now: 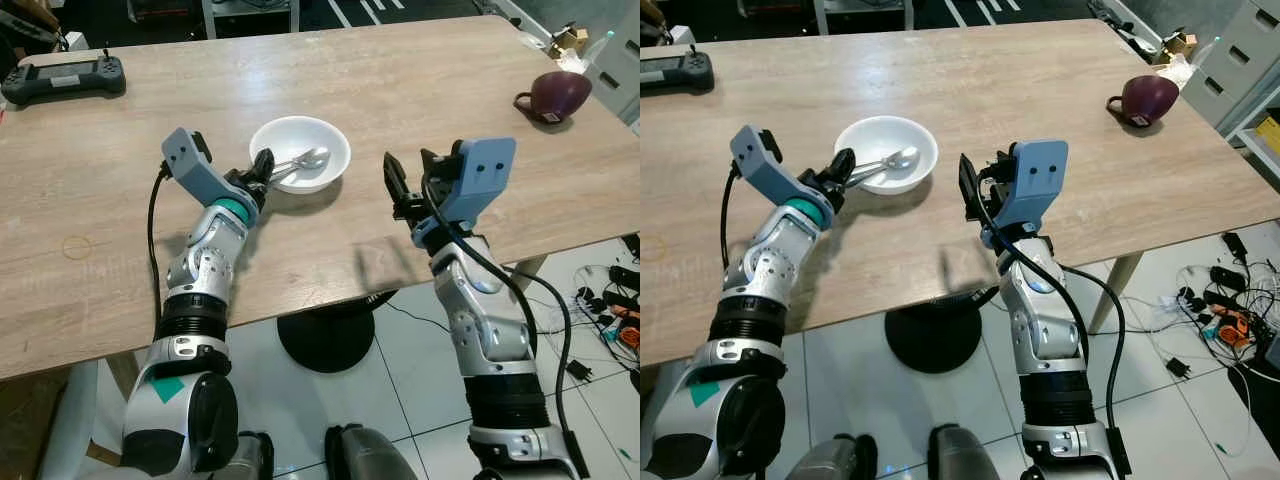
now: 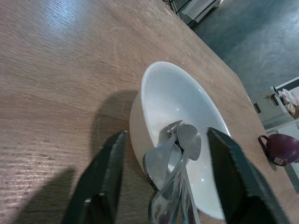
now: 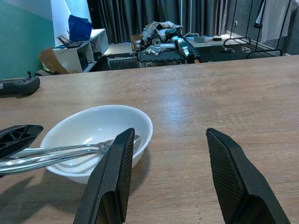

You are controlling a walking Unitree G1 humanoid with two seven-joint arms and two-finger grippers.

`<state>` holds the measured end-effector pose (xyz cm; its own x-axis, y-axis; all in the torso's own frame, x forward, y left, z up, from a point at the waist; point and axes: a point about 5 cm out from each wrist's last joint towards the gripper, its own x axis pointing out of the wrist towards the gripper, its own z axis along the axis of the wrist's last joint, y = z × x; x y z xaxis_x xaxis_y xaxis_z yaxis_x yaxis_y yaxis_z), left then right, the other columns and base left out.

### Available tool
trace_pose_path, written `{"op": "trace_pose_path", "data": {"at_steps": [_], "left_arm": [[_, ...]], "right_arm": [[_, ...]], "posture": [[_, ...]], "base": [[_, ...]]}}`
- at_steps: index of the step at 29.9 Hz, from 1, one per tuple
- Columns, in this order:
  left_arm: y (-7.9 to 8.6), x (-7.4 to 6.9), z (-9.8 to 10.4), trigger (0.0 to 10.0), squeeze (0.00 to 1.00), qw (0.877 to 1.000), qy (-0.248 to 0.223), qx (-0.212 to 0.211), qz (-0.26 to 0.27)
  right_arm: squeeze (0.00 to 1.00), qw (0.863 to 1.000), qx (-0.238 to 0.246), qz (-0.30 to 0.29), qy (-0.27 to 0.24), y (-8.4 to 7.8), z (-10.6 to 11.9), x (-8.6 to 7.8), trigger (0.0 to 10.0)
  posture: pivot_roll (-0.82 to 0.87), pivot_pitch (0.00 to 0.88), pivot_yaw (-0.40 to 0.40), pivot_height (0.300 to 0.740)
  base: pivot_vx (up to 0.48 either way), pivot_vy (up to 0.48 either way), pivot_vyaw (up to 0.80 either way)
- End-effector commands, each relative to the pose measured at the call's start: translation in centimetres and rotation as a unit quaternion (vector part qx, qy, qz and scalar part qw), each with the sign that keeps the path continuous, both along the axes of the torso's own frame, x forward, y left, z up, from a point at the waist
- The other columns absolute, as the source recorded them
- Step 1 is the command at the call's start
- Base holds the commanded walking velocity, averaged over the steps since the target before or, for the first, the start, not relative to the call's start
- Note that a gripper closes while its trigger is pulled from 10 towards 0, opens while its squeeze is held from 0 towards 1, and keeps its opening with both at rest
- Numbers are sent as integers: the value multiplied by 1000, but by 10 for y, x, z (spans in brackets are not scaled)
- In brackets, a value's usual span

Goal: Setting the table

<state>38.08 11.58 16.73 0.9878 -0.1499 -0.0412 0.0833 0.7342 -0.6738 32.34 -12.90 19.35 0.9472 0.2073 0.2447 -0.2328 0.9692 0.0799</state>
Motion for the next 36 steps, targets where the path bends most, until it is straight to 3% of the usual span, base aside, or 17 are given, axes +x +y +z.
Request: {"op": "trace_pose_path", "data": {"at_steps": [1, 16, 20, 26, 27, 30, 33, 36], "left_arm": [[-3, 0, 0, 0, 0, 1000, -1, -7, 0], [-7, 3, -3, 0, 0, 1000, 13, 22, -12], [-5, 2, 12, 0, 0, 999, -26, 46, -7], [-6, 1, 25, 0, 0, 997, -58, 49, -9], [-6, -1, 38, 10000, 0, 995, -86, 46, -4], [-6, -4, 53, 10000, 0, 993, -117, 33, -3], [-5, -14, 86, 10000, 0, 982, -190, 5, -9], [-5, -19, 96, 10000, 0, 977, -213, -1, -17]], "right_arm": [[0, 1000, -3, 1, 8, -1, -3, -1, 10000], [0, 1000, 0, -1, 11, -2, -3, 0, 10000], [0, 1000, 2, 0, 10, -1, -2, 0, 10000], [0, 1000, 3, 0, 9, -1, -1, 0, 10000], [0, 1000, 5, 1, 8, -1, 0, 0, 10000], [0, 1000, 6, 1, 7, 0, 0, 0, 10000], [0, 1000, 9, 4, 4, 1, 2, -1, 10000], [0, 1000, 10, 5, 4, 1, 2, -2, 10000]], "posture": [[-136, 65, 22, 740], [-137, 72, 20, 740], [-134, 75, 18, 740], [-134, 76, 19, 740], [-132, 77, 19, 740], [-133, 78, 19, 740], [-131, 77, 20, 740], [-130, 77, 19, 740]], "base": [[0, 0, 0], [0, 0, 0], [0, 0, 0], [0, 0, 0], [0, 0, 0], [0, 0, 0], [0, 0, 0], [0, 0, 0]]}}
